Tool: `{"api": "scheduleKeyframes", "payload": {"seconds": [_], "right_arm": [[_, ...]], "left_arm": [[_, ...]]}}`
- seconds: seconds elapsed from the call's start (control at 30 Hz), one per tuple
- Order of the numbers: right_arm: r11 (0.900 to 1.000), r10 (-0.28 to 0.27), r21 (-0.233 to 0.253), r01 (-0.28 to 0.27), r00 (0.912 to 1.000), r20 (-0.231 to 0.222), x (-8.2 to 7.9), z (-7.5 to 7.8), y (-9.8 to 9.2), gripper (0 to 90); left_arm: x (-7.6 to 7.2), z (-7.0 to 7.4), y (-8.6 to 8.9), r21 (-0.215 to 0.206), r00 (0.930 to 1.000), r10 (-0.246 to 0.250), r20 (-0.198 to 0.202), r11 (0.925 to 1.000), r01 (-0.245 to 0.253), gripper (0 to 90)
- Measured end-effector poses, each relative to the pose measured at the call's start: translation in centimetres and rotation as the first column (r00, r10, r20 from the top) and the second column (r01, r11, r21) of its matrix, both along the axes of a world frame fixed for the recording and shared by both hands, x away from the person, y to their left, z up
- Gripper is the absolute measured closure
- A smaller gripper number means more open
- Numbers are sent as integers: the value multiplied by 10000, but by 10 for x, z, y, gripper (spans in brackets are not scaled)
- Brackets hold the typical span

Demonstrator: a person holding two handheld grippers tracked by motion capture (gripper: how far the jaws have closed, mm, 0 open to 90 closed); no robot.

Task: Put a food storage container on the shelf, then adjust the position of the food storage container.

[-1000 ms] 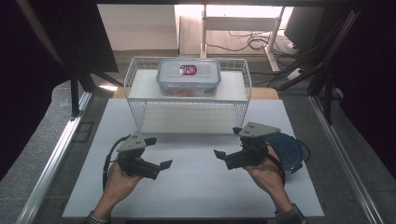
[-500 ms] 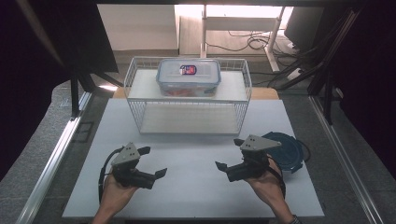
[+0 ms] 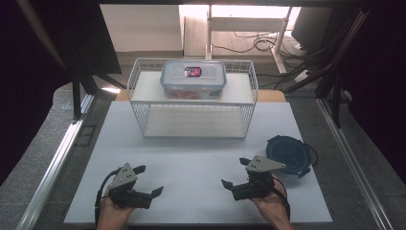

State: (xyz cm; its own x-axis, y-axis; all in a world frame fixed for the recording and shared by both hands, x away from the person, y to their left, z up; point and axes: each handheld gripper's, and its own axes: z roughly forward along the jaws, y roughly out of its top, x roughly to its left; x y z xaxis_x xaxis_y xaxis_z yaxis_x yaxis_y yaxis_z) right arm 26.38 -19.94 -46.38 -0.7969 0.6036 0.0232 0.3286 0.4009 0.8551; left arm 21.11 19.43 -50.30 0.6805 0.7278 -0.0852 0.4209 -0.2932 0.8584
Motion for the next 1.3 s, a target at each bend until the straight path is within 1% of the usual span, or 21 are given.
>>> {"api": "scheduleKeyframes", "payload": {"seconds": [0.2, 0.27, 0.43, 0.53, 0.63, 0.67, 0.73, 0.77, 0.8, 0.87, 0.9, 0.93, 0.97, 1.0, 1.03, 1.07, 1.13, 1.17, 1.2, 1.27, 1.3], "right_arm": [[9995, -44, -317, 27, 9985, -549, -1, -17, -2, 32], [9992, -72, -390, 46, 9978, -659, -1, -19, -3, 32], [9992, -349, -191, 337, 9971, -676, 0, -18, -3, 17], [9979, -634, 61, 643, 9929, -1003, 4, -14, -5, 0], [9966, -803, 56, 816, 9893, -1220, 7, -12, -7, 0], [9964, -835, 26, 846, 9873, -1350, 11, -8, -14, 1], [9946, -1015, 52, 1033, 9839, -1474, 14, -3, -20, 74], [9946, -1015, 52, 1033, 9839, -1474, 14, -3, -20, 74], [9888, -1470, 65, 1491, 9809, -1277, 18, 3, -31, 189], [9814, -1918, -152, 1912, 9761, -1023, 22, 10, -44, 368], [9814, -1918, -152, 1912, 9761, -1023, 22, 10, -44, 368], [9726, -2293, -543, 2261, 9714, -619, 27, 16, -60, 545], [9726, -2293, -543, 2261, 9714, -619, 27, 16, -60, 545], [9647, -2595, -589, 2568, 9647, -445, 31, 19, -74, 680], [9647, -2595, -589, 2568, 9647, -445, 31, 19, -74, 680], [9550, -2955, -463, 2929, 9532, -634, 38, 22, -91, 792], [9407, -3381, -525, 3351, 9389, -646, 44, 23, -106, 865], [9407, -3381, -525, 3351, 9389, -646, 44, 23, -106, 865], [9212, -3866, -711, 3826, 9206, -555, 51, 22, -121, 890], [8996, -4348, -723, 4306, 8987, -570, 58, 21, -134, 891], [8860, -4621, -756, 4575, 8846, -629, 60, 21, -140, 891]], "left_arm": [[-3, -11, -3, 263, 9994, -158, -310, 9995, 166, 37], [-3, -11, -4, 308, 9995, -164, -259, 9994, 172, 36], [-2, -11, -2, 192, 9996, -91, -252, 9998, 96, 36], [-1, -13, -1, 113, 9993, -96, -356, 9999, 100, 36], [0, -14, -1, 145, 9991, -103, -412, 9998, 109, 36], [0, -14, -2, 203, 9990, -106, -424, 9997, 115, 36], [0, -14, -2, 236, 9991, -113, -418, 9996, 123, 37], [0, -14, -2, 236, 9991, -113, -418, 9996, 123, 37], [0, -14, -2, 246, 9991, -114, -412, 9996, 124, 37], [0, -15, -3, 285, 9990, -120, -439, 9995, 133, 37], [0, -15, -3, 285, 9990, -120, -439, 9995, 133, 37], [1, -16, -3, 345, 9987, -158, -493, 9993, 175, 38], [1, -16, -3, 345, 9987, -158, -493, 9993, 175, 38], [1, -17, -4, 435, 9983, -205, -546, 9988, 229, 38], [1, -17, -4, 435, 9983, -205, -546, 9988, 229, 38], [1, -17, -5, 504, 9983, -218, -541, 9984, 245, 38], [0, -16, -6, 579, 9990, -228, -384, 9980, 250, 40], [0, -16, -6, 579, 9990, -228, -384, 9980, 250, 42], [-1, -14, -7, 650, 9996, -203, -190, 9977, 215, 42], [-2, -14, -6, 610, 9997, -201, -110, 9979, 208, 43], [-2, -14, -6, 591, 9997, -202, -104, 9980, 208, 43]]}}
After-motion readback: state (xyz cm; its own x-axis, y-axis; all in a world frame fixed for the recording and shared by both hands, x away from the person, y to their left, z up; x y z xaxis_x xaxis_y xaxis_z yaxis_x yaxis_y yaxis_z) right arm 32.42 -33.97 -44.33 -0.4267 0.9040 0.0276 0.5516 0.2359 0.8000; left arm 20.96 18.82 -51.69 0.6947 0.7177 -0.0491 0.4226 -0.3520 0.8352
